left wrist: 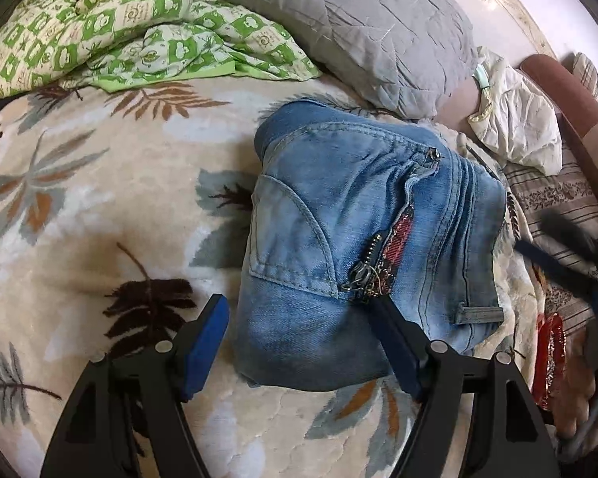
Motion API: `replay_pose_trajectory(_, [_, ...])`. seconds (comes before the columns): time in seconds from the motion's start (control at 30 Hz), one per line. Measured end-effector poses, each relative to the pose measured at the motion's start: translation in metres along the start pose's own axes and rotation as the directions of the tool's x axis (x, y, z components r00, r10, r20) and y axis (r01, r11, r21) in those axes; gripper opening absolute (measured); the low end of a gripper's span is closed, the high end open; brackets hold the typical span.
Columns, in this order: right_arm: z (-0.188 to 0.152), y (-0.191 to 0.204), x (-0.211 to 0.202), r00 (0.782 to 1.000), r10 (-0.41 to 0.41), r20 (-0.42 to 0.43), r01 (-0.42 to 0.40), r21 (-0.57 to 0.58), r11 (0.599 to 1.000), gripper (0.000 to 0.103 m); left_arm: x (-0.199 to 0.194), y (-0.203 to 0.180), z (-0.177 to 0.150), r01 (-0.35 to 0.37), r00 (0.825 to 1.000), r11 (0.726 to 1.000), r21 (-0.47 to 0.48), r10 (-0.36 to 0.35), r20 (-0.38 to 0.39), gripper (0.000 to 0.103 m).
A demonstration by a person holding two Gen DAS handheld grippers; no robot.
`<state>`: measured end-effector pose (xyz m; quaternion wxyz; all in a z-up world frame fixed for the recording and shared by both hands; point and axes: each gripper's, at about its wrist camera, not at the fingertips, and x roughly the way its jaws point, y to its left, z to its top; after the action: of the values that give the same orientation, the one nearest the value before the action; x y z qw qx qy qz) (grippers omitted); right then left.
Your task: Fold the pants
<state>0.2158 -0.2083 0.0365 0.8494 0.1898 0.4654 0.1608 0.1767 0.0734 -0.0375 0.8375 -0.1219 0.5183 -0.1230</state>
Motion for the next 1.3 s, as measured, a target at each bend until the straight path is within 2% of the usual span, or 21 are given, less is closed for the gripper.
replay_pose_trajectory(0.03, [0.010, -0.005, 0.009, 1.000, -0.011, -0.005, 0.011, 0.012, 1.000, 0.080, 0.000, 0.000, 0.000, -0.002, 1.000, 1.000, 0.002, 0.002, 0.001, 0.076])
replay_pose_trajectory(0.07, [0.015, -0.009, 0.019, 1.000, -0.008, -0.020, 0.008, 0.023, 1.000, 0.055, 0.000, -0.001, 0.000, -0.003, 1.000, 1.000, 0.003, 0.003, 0.001, 0.076])
replay_pose_trajectory(0.1, [0.019, -0.015, 0.028, 0.999, -0.014, -0.035, 0.015, 0.037, 0.999, 0.017, 0.000, -0.001, 0.000, -0.003, 1.000, 1.000, 0.002, 0.003, 0.001, 0.076])
replay_pose_trajectory(0.13, [0.017, -0.022, 0.035, 0.999, -0.024, -0.046, 0.027, 0.059, 0.998, 0.010, 0.000, -0.002, 0.000, -0.003, 1.000, 1.000, 0.006, 0.003, 0.000, 0.076])
replay_pose_trajectory(0.23, [0.012, -0.045, 0.058, 0.997, -0.030, -0.070, 0.040, 0.145, 0.989, 0.010, 0.003, -0.007, 0.001, -0.018, 1.000, 1.000, 0.021, 0.018, -0.009, 0.076])
replay_pose_trajectory(0.3, [0.006, -0.056, 0.079, 0.990, -0.063, -0.123, 0.080, 0.143, 0.986, 0.010, 0.005, -0.011, 0.001, -0.021, 1.000, 0.999, 0.038, 0.022, -0.008, 0.076])
replay_pose_trajectory(0.37, [0.004, -0.061, 0.084, 0.988, -0.025, -0.150, 0.050, 0.166, 0.985, 0.011, 0.005, -0.013, 0.001, -0.024, 1.000, 0.999, 0.042, 0.025, -0.017, 0.076])
replay_pose_trajectory(0.47, [0.007, -0.062, 0.061, 0.990, 0.054, -0.128, -0.025, 0.221, 0.975, 0.013, -0.001, -0.012, 0.003, 0.005, 1.000, 0.999, 0.035, -0.004, -0.023, 0.076])
replay_pose_trajectory(0.53, [0.003, -0.058, 0.036, 0.993, 0.062, -0.096, -0.041, 0.212, 0.976, 0.028, -0.008, -0.010, 0.005, 0.033, 0.999, 0.999, 0.019, -0.033, -0.021, 0.076])
replay_pose_trajectory(0.6, [-0.006, -0.052, 0.011, 0.997, 0.060, -0.052, -0.049, 0.189, 0.981, 0.090, -0.016, -0.005, 0.007, 0.068, 0.998, 0.998, -0.005, -0.068, -0.010, 0.076])
replay_pose_trajectory(0.63, [-0.012, -0.050, 0.002, 0.997, 0.062, -0.034, -0.055, 0.180, 0.982, 0.094, -0.019, -0.002, 0.009, 0.080, 0.997, 0.997, -0.020, -0.080, -0.005, 0.076])
replay_pose_trajectory(0.7, [-0.026, -0.048, -0.009, 0.995, 0.084, -0.053, -0.073, 0.185, 0.980, 0.094, -0.022, 0.005, 0.010, 0.088, 0.996, 0.995, -0.054, -0.088, 0.002, 0.076])
replay_pose_trajectory(0.8, [-0.048, -0.053, -0.007, 0.987, 0.140, -0.075, -0.117, 0.251, 0.961, 0.094, -0.018, 0.016, 0.008, 0.076, 0.997, 0.992, -0.098, -0.078, -0.013, 0.076])
replay_pose_trajectory(0.9, [-0.063, -0.059, 0.016, 0.978, 0.161, -0.134, -0.112, 0.316, 0.942, 0.091, -0.008, 0.027, 0.003, 0.130, 0.988, 0.978, -0.161, -0.141, -0.059, 0.076])
replay_pose_trajectory(0.93, [-0.066, -0.062, 0.021, 0.977, 0.152, -0.147, -0.097, 0.326, 0.940, 0.089, -0.003, 0.030, 0.002, 0.144, 0.984, 0.973, -0.181, -0.160, -0.075, 0.076])
replay_pose_trajectory(1.0, [-0.071, -0.064, 0.035, 0.972, 0.148, -0.183, -0.077, 0.349, 0.934, 0.078, 0.007, 0.035, 0.000, 0.156, 0.977, 0.964, -0.217, -0.182, -0.110, 0.076])
replay_pose_trajectory(1.03, [-0.074, -0.066, 0.043, 0.964, 0.177, -0.198, -0.094, 0.370, 0.924, 0.075, 0.010, 0.037, -0.001, 0.166, 0.974, 0.958, -0.233, -0.197, -0.116, 0.075])
replay_pose_trajectory(1.07, [-0.077, -0.068, 0.048, 0.955, 0.215, -0.204, -0.121, 0.391, 0.912, 0.067, 0.011, 0.038, -0.001, 0.175, 0.971, 0.954, -0.245, -0.209, -0.118, 0.075])
replay_pose_trajectory(1.13, [-0.077, -0.071, 0.050, 0.957, 0.212, -0.196, -0.119, 0.402, 0.908, 0.066, 0.013, 0.039, -0.001, 0.193, 0.965, 0.945, -0.263, -0.232, -0.125, 0.074])
replay_pose_trajectory(1.27, [-0.083, -0.086, 0.062, 0.941, 0.279, -0.194, -0.154, 0.488, 0.859, 0.066, 0.022, 0.039, -0.003, 0.194, 0.963, 0.943, -0.270, -0.235, -0.129, 0.074])
replay_pose_trajectory(1.3, [-0.083, -0.085, 0.061, 0.943, 0.276, -0.187, -0.155, 0.486, 0.860, 0.059, 0.023, 0.038, -0.003, 0.196, 0.963, 0.941, -0.277, -0.237, -0.124, 0.067])
